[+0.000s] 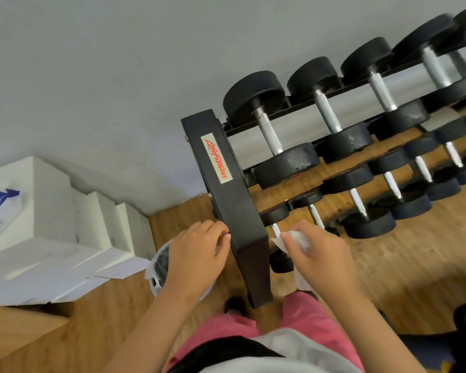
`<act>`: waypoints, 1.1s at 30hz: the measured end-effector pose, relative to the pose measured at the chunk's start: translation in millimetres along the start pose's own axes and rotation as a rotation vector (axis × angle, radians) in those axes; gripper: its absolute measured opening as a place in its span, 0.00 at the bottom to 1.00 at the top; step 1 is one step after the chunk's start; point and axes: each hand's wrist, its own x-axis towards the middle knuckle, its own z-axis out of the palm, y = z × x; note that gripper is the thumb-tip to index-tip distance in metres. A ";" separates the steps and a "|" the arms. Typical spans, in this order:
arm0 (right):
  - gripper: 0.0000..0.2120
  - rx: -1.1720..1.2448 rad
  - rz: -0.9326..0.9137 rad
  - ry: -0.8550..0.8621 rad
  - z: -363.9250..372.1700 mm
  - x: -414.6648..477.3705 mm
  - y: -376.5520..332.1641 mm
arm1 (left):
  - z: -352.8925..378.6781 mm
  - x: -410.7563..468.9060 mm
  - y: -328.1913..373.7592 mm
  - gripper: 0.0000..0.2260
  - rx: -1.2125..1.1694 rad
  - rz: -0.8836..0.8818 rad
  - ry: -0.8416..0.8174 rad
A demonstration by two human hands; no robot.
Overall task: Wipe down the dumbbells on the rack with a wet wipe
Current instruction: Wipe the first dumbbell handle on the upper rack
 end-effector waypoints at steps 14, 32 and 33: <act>0.04 0.052 -0.226 -0.394 -92.0 177.2 147.2 | 58.2 103.8 156.8 0.09 0.038 -0.398 0.108; 0.04 0.671 -0.095 -0.744 -98.4 222.0 105.1 | 44.9 134.0 212.2 0.17 -0.929 -0.629 0.180; 0.06 0.739 -0.076 -0.801 -94.8 218.8 97.9 | 44.0 134.9 211.4 0.17 -1.019 -0.610 0.190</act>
